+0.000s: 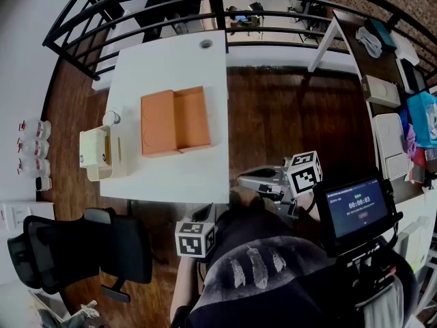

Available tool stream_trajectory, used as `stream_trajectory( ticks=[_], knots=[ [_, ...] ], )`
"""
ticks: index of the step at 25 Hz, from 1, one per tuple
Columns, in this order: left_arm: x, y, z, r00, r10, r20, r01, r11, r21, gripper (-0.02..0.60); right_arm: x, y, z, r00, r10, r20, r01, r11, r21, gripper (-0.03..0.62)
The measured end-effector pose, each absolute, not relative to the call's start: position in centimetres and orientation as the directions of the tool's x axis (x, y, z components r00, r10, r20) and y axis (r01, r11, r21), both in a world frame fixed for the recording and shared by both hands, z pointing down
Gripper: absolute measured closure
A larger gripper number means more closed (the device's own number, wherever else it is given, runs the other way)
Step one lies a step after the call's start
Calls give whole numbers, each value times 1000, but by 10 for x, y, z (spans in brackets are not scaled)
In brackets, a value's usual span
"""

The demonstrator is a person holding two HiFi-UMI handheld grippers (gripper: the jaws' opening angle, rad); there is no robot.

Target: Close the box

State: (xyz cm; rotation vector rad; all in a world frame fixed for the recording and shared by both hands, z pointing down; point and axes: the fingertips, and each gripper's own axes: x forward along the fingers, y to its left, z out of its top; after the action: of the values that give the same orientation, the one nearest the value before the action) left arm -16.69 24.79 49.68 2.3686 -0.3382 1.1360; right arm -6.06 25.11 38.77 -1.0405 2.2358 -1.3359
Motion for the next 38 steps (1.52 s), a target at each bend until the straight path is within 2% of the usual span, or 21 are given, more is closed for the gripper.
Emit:
stream_trajectory(
  ticks=[8,12,15,19,23,29,35,38],
  knots=[
    [-100,237,512,659,196,726,-278,-834,477,566,-9,232,411,-519,-813,264,-557,88,-826,589],
    [-62,227,507,682,209,701,-271,-818,507,566,28,225,426,-507,-794,335,-567,14,-824,589],
    [-39,204,519,660,192,727,-327,-797,507,566,51,200,443,-550,-766,334,-543,23,-839,589],
    [11,177,530,586,102,804,-429,-803,414,566,93,156,458,-688,-671,277,-463,112,-879,589],
    [63,167,528,527,-10,850,-598,-715,362,566,153,127,455,-822,-513,247,-398,209,-893,589],
    [111,142,518,490,-103,866,-717,-612,333,566,215,85,447,-900,-330,283,-393,340,-854,589],
    [103,90,538,426,-181,886,-784,-562,263,566,187,21,453,-907,-142,397,-404,561,-723,589],
    [89,82,547,464,-163,871,-779,-542,314,566,153,11,448,-882,-34,470,-338,741,-580,589]
  ],
)
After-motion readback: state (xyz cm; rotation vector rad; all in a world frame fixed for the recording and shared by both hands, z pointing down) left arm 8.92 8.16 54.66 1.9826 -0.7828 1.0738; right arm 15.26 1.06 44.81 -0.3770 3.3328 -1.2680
